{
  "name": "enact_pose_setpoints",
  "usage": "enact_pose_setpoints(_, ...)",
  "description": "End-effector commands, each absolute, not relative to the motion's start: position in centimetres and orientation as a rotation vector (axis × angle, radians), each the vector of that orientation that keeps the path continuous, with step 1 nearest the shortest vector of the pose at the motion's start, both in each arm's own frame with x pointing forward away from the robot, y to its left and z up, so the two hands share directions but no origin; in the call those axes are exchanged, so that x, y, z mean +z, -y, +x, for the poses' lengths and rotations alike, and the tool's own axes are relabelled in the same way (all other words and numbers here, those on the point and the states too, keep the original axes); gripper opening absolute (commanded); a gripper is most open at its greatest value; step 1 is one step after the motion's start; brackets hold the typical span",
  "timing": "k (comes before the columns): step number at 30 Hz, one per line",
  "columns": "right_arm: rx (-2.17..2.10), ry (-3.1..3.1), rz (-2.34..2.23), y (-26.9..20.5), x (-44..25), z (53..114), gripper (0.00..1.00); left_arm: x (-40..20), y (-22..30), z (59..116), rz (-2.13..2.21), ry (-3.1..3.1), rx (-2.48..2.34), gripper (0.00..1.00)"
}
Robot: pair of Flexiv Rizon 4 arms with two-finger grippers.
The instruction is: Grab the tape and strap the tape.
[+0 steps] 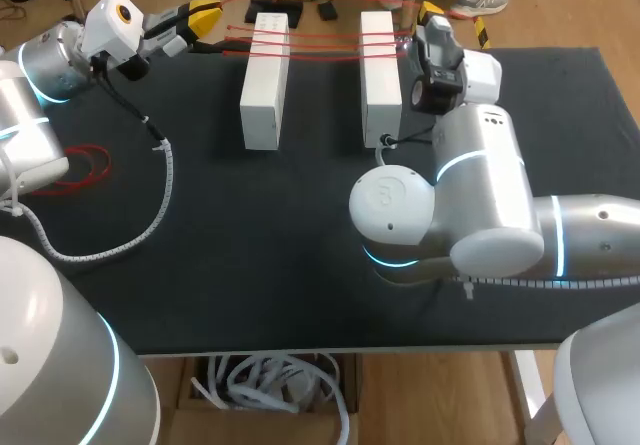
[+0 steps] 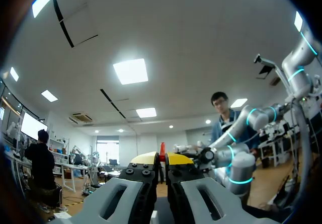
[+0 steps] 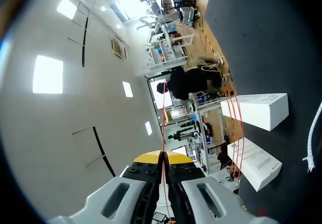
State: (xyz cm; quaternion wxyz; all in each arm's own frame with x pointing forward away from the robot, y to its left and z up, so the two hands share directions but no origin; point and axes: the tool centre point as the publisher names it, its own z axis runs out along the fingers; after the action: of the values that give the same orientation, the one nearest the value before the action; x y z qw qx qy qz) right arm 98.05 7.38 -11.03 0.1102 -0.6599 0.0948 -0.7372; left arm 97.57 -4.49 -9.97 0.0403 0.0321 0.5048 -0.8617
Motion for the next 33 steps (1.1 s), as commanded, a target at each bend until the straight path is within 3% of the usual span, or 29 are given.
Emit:
enact_pose_setpoints(1,-2.162,-0.281,-1.950,-7.44,-10.77,97.99,0.00,-10.04,4.45,97.66,0.102,-1.546,-2.642,0.00)
enact_pose_setpoints(16,-2.162,-0.281,-1.950,-7.44,-10.77,97.99,0.00,-9.17,4.98,98.16,-0.047,-2.470,-1.961,0.00)
enact_pose_setpoints(33,-2.162,-0.281,-1.950,-7.44,-10.77,97.99,0.00,-9.09,5.11,97.95,-0.020,-2.435,-1.965,0.00)
